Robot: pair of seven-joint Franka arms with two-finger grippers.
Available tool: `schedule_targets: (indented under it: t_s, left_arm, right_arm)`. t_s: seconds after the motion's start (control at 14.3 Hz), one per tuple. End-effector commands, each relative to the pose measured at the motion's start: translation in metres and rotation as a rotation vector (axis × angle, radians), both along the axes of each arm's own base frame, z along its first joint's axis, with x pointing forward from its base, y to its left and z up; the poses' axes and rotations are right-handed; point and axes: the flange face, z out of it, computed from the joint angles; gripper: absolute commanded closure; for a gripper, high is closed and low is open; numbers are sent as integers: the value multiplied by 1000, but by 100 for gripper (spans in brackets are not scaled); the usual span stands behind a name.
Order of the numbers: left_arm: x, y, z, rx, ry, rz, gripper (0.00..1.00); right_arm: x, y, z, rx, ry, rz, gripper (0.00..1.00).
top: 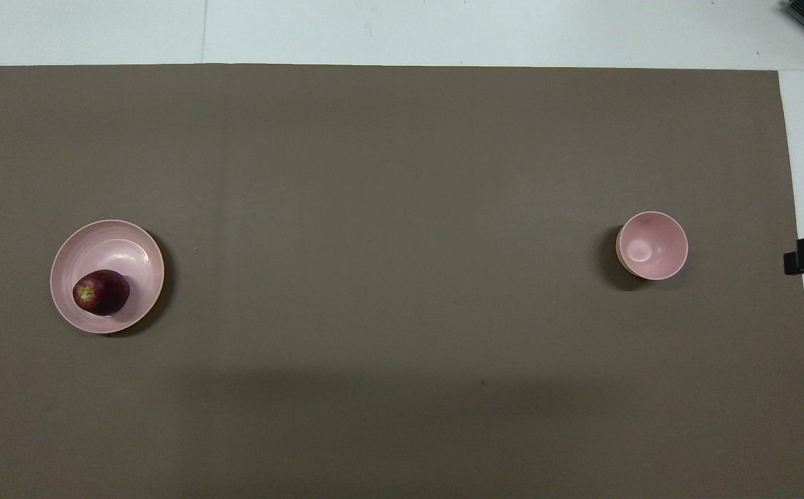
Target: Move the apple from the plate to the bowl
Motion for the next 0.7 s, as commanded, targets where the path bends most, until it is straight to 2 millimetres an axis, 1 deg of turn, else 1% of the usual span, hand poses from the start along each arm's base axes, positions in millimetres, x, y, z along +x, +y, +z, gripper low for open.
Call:
schedule_targets:
  t_s: [0.0,0.35,0.63]
  left_arm:
    - [-7,2,-1,-13,-5,2,0]
    - [-8,-1,0,-12,-2,10,0]
    - [-7,0,-2,-12,-2,10,0]
  right_arm:
    - [-3,-1,-1,-14,-8,8,0]
    - [-3,-1,-3,-12,-10,9,0]
    - [-4,-1,-2,-7,-10,8,0]
